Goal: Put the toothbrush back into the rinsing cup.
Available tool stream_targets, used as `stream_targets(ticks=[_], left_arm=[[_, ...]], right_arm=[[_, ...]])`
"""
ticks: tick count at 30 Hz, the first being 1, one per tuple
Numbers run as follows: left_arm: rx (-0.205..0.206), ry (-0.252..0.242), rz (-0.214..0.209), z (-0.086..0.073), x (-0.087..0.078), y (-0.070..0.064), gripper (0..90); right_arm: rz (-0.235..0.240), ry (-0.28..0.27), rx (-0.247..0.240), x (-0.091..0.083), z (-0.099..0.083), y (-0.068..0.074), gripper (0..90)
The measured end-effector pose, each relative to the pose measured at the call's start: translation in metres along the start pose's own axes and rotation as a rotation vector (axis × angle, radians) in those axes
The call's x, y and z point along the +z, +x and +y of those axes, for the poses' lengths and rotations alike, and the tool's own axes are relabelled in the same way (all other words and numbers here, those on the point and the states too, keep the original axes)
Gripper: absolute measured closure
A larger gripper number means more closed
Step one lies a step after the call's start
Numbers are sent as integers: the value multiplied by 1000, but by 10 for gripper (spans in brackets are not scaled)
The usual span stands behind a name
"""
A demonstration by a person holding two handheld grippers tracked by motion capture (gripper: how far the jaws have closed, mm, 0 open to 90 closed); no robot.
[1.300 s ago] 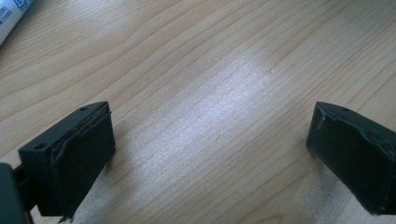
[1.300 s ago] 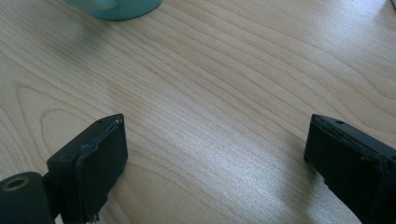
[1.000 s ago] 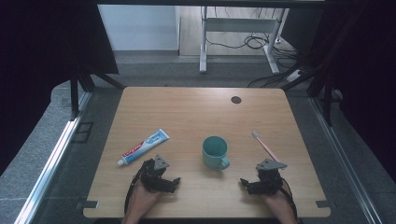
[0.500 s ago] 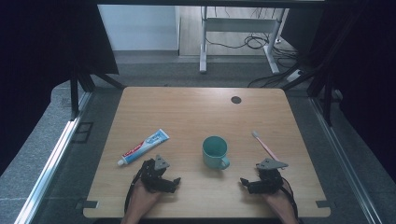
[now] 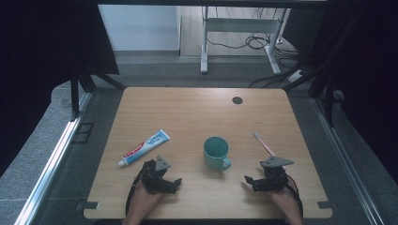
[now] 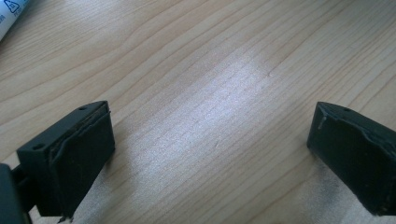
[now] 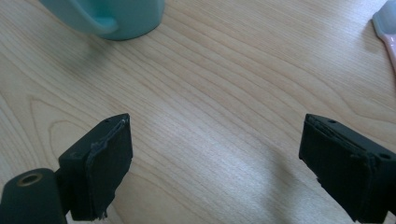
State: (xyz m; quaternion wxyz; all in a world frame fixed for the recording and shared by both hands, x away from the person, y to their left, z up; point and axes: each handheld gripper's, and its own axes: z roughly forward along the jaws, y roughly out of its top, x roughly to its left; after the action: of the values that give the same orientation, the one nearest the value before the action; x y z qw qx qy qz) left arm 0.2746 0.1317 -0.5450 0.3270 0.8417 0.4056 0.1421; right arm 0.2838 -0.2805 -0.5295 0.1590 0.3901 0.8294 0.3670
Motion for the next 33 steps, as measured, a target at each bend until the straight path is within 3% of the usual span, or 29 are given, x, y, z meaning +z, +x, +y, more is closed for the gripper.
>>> stream_targets(ticks=[20, 26, 30, 33], left_arm=[[-4, 0, 3, 0, 0, 0, 7], [-4, 0, 3, 0, 0, 0, 7], [-3, 0, 3, 0, 0, 0, 7], [-3, 0, 3, 0, 0, 0, 7]], right_arm=[[-11, -17, 18, -12, 7, -22, 125], [-19, -9, 63, -16, 6, -33, 131], [-15, -4, 121, -18, 7, -43, 136], [-26, 9, 123, -19, 9, -48, 136]])
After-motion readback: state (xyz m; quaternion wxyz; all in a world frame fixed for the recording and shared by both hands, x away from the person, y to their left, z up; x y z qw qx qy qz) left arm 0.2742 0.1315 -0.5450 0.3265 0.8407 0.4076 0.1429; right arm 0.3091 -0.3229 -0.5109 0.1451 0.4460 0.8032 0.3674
